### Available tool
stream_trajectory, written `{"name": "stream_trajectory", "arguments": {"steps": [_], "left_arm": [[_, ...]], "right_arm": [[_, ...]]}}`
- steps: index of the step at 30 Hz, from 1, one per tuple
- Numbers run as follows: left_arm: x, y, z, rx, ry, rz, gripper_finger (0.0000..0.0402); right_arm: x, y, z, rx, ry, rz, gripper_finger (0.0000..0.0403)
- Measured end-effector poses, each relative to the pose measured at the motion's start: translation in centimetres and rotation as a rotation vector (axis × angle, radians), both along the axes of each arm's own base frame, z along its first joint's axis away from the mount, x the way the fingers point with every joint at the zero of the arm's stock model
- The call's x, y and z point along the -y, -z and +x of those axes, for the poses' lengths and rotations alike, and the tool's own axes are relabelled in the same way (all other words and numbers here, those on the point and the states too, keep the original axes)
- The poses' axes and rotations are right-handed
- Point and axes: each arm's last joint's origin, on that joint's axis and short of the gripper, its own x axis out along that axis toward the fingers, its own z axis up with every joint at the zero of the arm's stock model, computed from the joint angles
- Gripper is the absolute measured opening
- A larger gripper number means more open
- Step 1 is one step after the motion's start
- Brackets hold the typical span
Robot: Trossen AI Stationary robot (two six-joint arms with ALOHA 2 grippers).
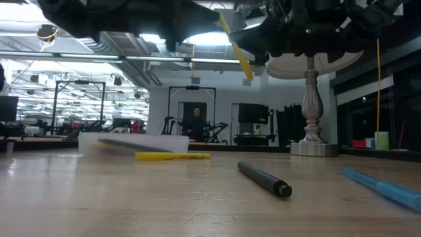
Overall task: Pick & place school supplies into a supply box
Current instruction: Put the yellow pen into the pink supply box
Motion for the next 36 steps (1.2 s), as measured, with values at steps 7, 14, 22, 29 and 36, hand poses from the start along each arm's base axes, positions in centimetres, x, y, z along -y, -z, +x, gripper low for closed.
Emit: {"name": "stream_trajectory", "arguments": {"steps": [7, 14, 22, 29, 36], "left_arm": [[0.1, -0.5, 1.7, 0.007, -0.009, 0.036, 0.0163], [0.2, -0.2, 1.8, -0.023, -0.006, 0.039, 0.0163], [0.2, -0.2, 1.8, -0.024, -0.005, 0.038, 0.0160], [-0.1, -0.2, 1.8, -0.014, -0.010, -0.008, 0.0158], [-1.1, -0.2, 1.8, -0.003, 0.003, -0.062, 0.0146]], "right_arm": [[-0.4, 0.6, 0.3, -0.015, -0.014, 0.002, 0.0029], [-0.4, 0.5, 0.3, -0.014, -0.013, 0.004, 0.0029], [-0.4, 0.5, 0.3, -0.010, -0.014, 0.002, 0.0029], [-0.5, 0.5, 0.3, -0.005, -0.019, -0.005, 0.0029], [-0.9, 0.4, 0.4, 0.009, -0.033, -0.032, 0.0029]]}}
